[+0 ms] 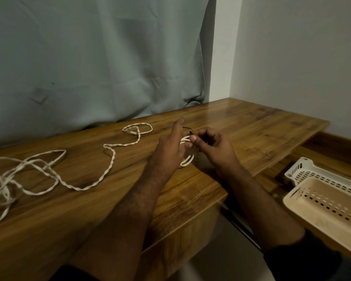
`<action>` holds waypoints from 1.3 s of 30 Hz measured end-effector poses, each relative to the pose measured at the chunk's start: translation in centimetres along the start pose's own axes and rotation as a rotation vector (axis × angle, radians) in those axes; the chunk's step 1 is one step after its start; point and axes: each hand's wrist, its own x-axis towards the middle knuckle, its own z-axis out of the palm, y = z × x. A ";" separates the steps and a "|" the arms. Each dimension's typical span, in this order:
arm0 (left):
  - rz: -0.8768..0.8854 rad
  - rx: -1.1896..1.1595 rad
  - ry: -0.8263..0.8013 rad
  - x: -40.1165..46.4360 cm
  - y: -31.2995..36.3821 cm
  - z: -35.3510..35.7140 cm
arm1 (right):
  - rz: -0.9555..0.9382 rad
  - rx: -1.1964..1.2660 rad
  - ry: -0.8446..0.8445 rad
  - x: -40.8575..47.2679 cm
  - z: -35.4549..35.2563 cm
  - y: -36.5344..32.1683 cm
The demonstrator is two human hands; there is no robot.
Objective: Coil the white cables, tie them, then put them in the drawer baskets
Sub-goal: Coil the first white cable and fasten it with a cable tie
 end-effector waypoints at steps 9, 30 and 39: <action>0.030 0.017 0.014 0.0 0.1 0.2 | 0.022 0.043 0.024 -0.1 -0.2 -0.2; 0.077 0.153 -0.042 0.2 0.3 -0.1 | 0.088 0.087 0.019 0.0 -0.3 -0.2; 0.094 0.217 -0.072 0.3 0.1 -0.1 | 0.077 0.110 0.050 -0.3 0.0 -0.3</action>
